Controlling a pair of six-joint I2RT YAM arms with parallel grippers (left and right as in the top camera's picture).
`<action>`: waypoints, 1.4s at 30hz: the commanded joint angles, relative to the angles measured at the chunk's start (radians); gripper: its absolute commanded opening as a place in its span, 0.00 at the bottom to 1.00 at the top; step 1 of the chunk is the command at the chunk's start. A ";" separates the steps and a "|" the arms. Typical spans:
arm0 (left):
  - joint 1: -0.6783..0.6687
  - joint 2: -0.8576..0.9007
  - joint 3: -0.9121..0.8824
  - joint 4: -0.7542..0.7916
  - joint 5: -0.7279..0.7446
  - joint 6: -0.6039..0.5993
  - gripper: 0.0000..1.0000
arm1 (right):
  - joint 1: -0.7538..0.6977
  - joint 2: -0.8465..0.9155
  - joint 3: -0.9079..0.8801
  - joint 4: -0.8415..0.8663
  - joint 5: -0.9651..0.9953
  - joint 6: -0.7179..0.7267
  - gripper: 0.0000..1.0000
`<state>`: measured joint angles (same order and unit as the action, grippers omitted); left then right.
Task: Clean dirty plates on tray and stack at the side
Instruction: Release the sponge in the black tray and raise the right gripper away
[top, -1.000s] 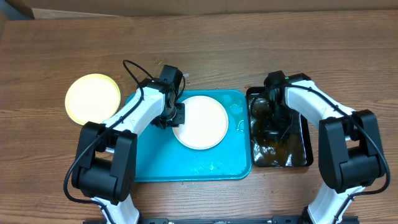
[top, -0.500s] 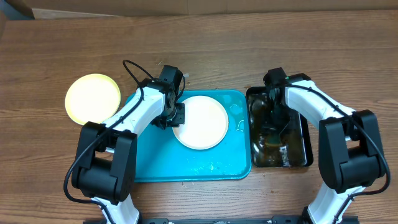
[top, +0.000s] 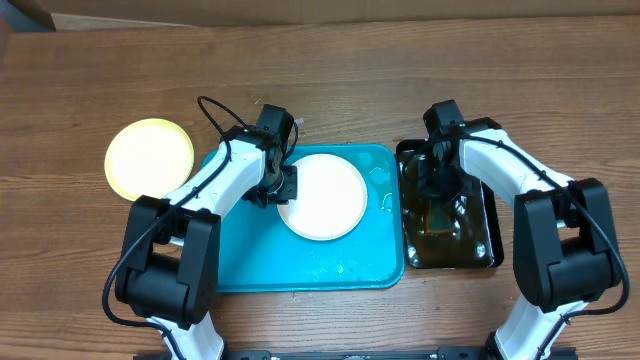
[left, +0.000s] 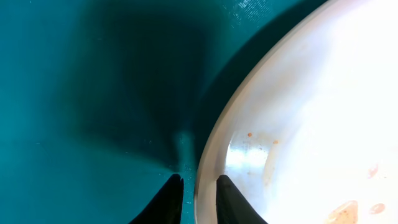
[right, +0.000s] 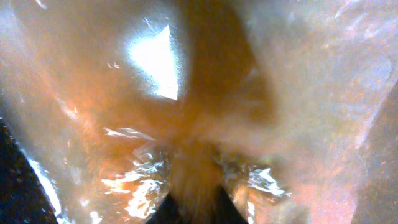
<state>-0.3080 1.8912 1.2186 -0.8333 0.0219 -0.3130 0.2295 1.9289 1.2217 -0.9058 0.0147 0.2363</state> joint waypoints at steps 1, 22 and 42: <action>-0.007 0.002 -0.005 0.001 0.004 0.014 0.24 | -0.003 -0.006 -0.005 0.029 -0.005 0.000 0.16; -0.010 0.002 -0.024 0.043 0.005 -0.010 0.38 | -0.325 -0.007 0.293 -0.160 -0.009 0.086 0.99; -0.014 0.003 -0.115 0.155 0.012 -0.035 0.34 | -0.454 -0.006 0.276 -0.362 -0.417 -0.115 0.79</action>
<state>-0.3145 1.8721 1.1393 -0.6796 0.0299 -0.3374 -0.2790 1.9293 1.4979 -1.2579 -0.3511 0.1631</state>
